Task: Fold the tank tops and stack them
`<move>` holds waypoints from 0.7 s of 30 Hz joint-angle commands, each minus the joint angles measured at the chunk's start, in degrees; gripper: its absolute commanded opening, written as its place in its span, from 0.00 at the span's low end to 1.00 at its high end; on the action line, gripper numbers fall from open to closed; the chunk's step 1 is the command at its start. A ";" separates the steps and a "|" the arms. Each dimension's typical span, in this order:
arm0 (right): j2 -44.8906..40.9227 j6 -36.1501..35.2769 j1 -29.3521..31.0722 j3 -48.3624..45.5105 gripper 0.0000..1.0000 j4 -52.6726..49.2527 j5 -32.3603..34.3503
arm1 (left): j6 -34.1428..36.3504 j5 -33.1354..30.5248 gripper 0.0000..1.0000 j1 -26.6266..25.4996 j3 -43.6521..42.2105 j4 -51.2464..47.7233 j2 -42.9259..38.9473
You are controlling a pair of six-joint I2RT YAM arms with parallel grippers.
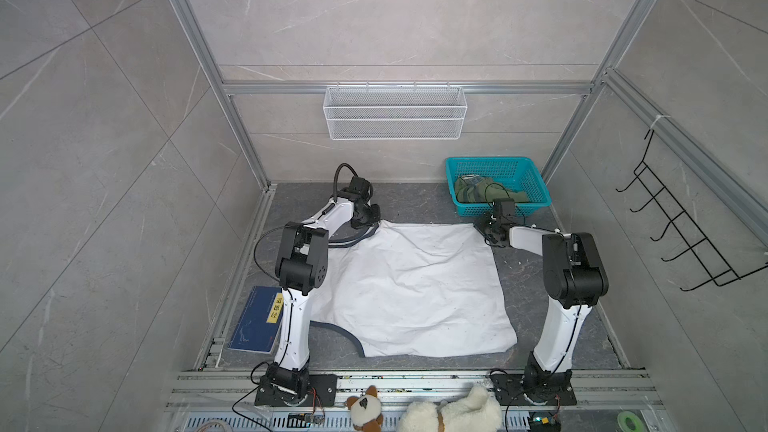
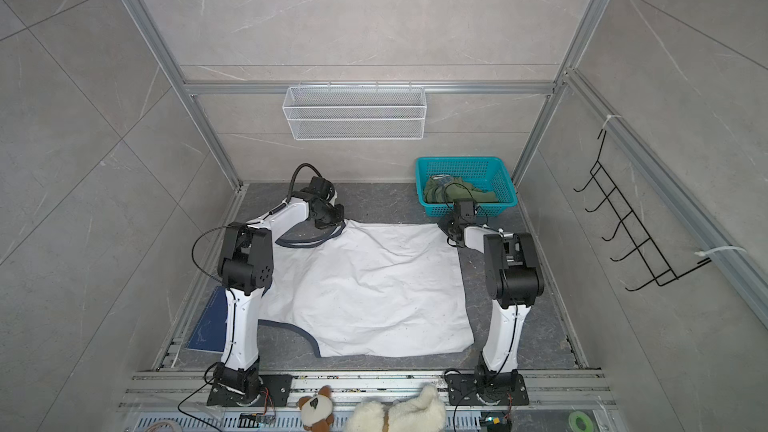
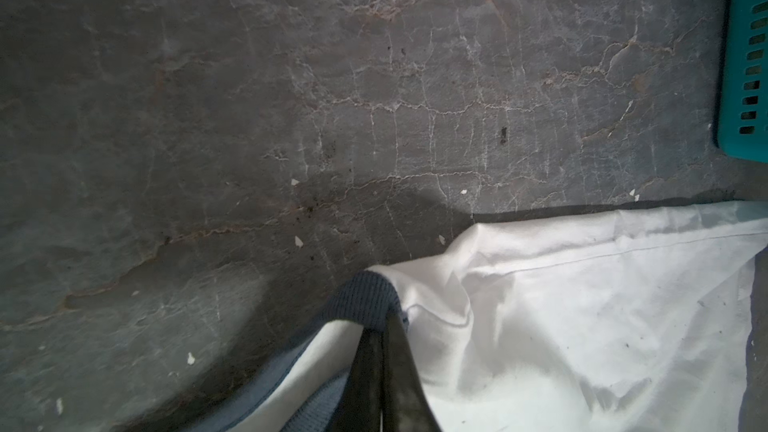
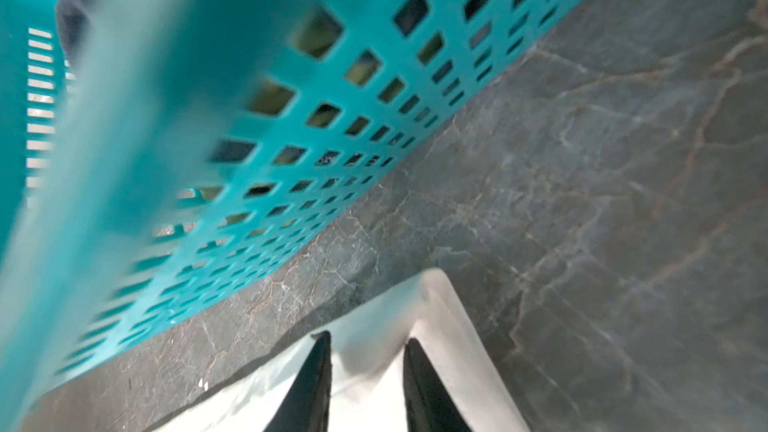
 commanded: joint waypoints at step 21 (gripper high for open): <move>-8.23 -3.85 0.46 -5.42 0.00 -3.09 5.80 | -0.27 -1.24 0.00 0.91 -4.88 10.57 -7.07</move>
